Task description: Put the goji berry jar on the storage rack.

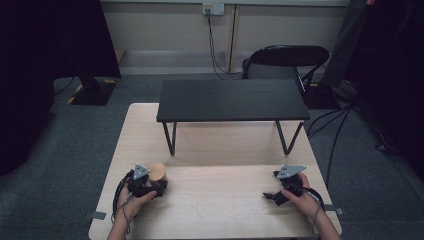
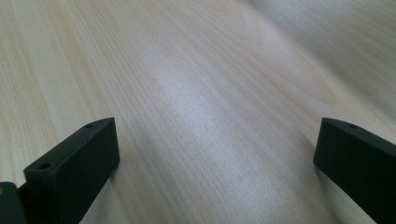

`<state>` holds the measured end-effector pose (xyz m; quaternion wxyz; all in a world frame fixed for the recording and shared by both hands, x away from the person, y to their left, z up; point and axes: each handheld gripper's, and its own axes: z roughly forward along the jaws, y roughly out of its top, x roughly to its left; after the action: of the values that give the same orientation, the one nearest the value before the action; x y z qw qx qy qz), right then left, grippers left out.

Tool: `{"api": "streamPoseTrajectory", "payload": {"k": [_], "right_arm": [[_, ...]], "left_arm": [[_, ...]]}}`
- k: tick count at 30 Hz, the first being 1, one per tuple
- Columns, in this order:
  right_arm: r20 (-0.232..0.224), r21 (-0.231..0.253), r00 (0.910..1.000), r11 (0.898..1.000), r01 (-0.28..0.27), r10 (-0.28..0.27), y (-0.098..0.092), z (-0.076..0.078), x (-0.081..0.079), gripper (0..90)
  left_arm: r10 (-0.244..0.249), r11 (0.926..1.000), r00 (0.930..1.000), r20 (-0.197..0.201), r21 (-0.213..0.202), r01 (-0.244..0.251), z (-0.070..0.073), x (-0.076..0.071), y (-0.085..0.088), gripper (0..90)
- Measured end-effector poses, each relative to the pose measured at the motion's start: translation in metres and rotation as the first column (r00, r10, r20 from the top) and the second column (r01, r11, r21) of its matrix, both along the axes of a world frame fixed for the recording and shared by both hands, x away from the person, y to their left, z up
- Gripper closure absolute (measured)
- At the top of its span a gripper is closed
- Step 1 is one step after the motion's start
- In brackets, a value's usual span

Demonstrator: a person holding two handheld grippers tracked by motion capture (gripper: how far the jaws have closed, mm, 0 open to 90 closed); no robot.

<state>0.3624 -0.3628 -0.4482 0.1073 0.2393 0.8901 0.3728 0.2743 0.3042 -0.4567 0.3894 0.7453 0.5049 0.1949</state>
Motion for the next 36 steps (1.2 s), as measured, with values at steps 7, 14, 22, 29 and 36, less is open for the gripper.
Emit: {"api": "streamPoseTrajectory", "payload": {"k": [7, 14, 22, 29, 36], "right_arm": [[0.000, 0.000, 1.0000, 1.000, 0.000, 0.000, 0.000, 0.000, 0.000, 0.0], [0.000, 0.000, 1.0000, 1.000, 0.000, 0.000, 0.000, 0.000, 0.000, 0.0], [0.000, 0.000, 1.0000, 1.000, 0.000, 0.000, 0.000, 0.000, 0.000, 0.0], [0.000, 0.000, 1.0000, 1.000, 0.000, 0.000, 0.000, 0.000, 0.000, 0.0], [0.000, 0.000, 1.0000, 1.000, 0.000, 0.000, 0.000, 0.000, 0.000, 0.0]], "left_arm": [[0.008, 0.9996, 0.9995, 0.032, -0.027, -0.008, -0.006, -0.002, 0.004, 22.5], [-0.003, 0.9999, 0.9965, 0.084, 0.013, 0.002, -0.006, -0.007, 0.004, 25.3], [-0.012, 0.9999, 0.9959, 0.090, 0.002, 0.012, -0.006, -0.008, 0.006, 25.7], [-0.034, 0.9994, 0.9907, 0.132, 0.016, 0.032, 0.001, -0.015, 0.003, 25.7], [-0.083, 0.9964, 0.9849, 0.152, 0.030, 0.080, 0.011, -0.018, -0.001, 25.7]]}}
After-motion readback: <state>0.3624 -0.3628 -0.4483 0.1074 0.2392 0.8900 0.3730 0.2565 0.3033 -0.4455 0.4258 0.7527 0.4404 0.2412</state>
